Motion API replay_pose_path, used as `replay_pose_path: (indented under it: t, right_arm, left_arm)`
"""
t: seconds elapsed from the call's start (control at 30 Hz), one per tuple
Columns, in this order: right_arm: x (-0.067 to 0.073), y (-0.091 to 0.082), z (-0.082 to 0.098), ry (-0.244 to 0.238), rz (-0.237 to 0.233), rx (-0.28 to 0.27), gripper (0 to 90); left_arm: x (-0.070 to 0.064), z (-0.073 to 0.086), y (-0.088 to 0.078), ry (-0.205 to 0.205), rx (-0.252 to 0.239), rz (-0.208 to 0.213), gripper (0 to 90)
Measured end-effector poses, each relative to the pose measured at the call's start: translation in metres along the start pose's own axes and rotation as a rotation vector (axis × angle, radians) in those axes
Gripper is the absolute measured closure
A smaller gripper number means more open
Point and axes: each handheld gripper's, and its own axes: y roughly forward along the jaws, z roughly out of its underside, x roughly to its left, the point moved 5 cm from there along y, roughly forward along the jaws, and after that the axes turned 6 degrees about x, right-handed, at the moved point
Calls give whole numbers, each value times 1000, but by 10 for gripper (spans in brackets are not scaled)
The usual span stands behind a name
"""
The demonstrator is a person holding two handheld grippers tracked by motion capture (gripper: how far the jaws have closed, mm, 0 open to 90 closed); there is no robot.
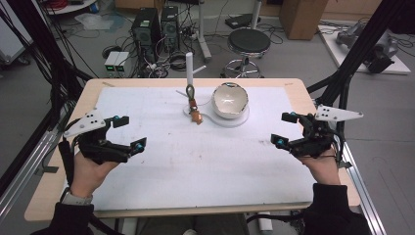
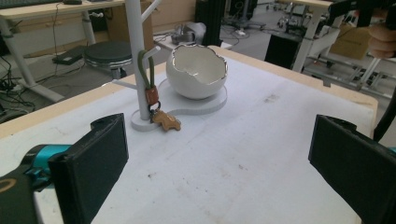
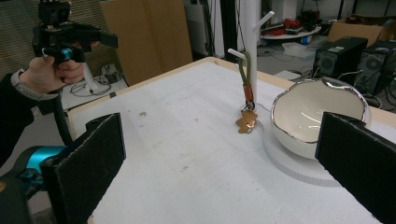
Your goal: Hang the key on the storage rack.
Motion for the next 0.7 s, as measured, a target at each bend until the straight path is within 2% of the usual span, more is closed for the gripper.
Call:
replay_pose_path:
  t: [0.2, 0.3, 0.47, 0.7]
  right_arm:
    - [-1, 0, 1, -3, 5, 6, 8]
    - [0, 1, 1, -4, 8, 10, 8]
    - [0, 1, 1, -5, 10, 13, 8]
    - [-3, 3, 3, 3, 17, 12, 8]
  left_arm:
    - [-4, 0, -7, 12, -11, -4, 53]
    - [-3, 1, -11, -2, -20, -11, 54]
    - [0, 1, -18, 0, -27, -29, 53]
    - [4, 5, -16, -5, -17, -29, 53]
